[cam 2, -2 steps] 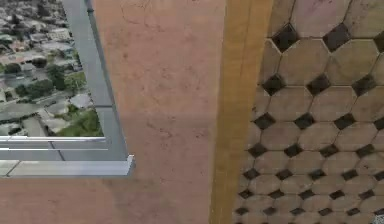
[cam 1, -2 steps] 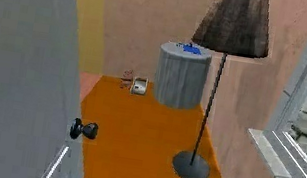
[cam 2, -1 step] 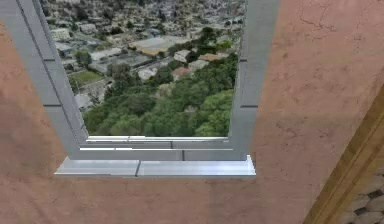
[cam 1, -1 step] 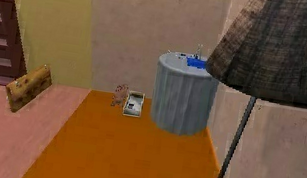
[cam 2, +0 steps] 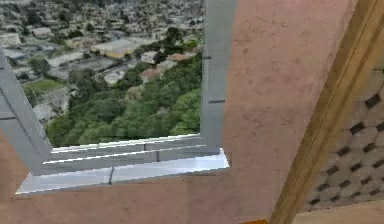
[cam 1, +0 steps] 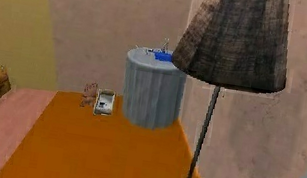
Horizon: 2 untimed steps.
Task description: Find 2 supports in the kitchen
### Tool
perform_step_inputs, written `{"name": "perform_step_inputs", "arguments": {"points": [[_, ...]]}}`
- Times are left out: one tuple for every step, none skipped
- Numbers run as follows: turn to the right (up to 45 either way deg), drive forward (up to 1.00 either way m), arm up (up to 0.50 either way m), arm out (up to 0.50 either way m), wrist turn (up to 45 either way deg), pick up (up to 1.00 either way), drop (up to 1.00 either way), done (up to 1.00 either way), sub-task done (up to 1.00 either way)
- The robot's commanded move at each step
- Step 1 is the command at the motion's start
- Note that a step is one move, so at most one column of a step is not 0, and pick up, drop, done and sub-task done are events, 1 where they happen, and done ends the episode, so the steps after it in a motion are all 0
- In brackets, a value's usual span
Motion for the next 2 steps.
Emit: {"name": "perform_step_inputs", "arguments": {"points": [[0.0,0.4,0.0,0.0,0.0,0.0,0.0,0.0,0.0],[-45.0,0.0,0.0,0.0,0.0,0.0,0.0,0.0,0.0]]}}
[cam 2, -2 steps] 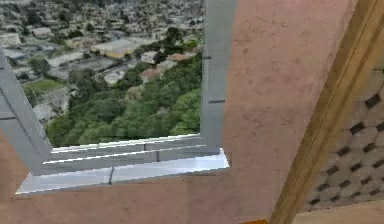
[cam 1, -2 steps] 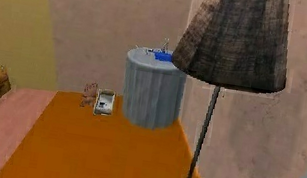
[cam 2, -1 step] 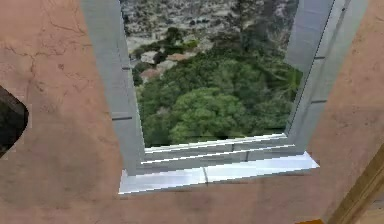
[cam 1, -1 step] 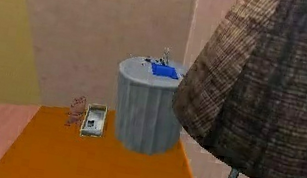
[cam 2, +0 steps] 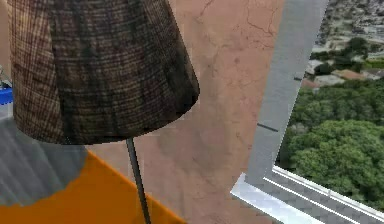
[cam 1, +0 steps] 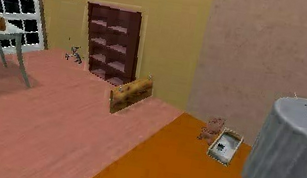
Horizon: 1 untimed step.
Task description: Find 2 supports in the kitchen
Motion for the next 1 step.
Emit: {"name": "perform_step_inputs", "arguments": {"points": [[-6.0,0.0,0.0,0.0,0.0,0.0,0.0,0.0,0.0]]}}
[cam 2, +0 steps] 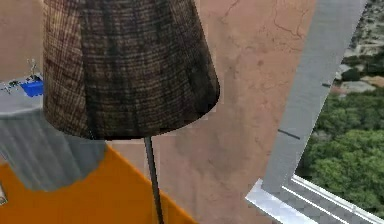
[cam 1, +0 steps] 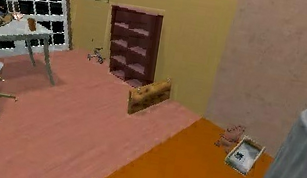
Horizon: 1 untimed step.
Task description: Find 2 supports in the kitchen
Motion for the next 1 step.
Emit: {"name": "perform_step_inputs", "arguments": {"points": [[0.0,1.0,0.0,0.0,0.0,0.0,0.0,0.0,0.0]]}}
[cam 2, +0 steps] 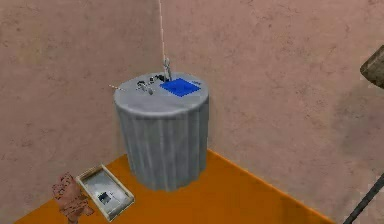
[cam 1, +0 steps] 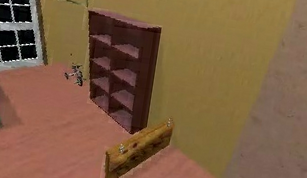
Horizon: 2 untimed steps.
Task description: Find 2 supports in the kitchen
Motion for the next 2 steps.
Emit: {"name": "perform_step_inputs", "arguments": {"points": [[-12.0,0.0,0.0,0.0,0.0,0.0,0.0,0.0,0.0],[0.0,0.25,0.0,0.0,0.0,0.0,0.0,0.0,0.0]]}}
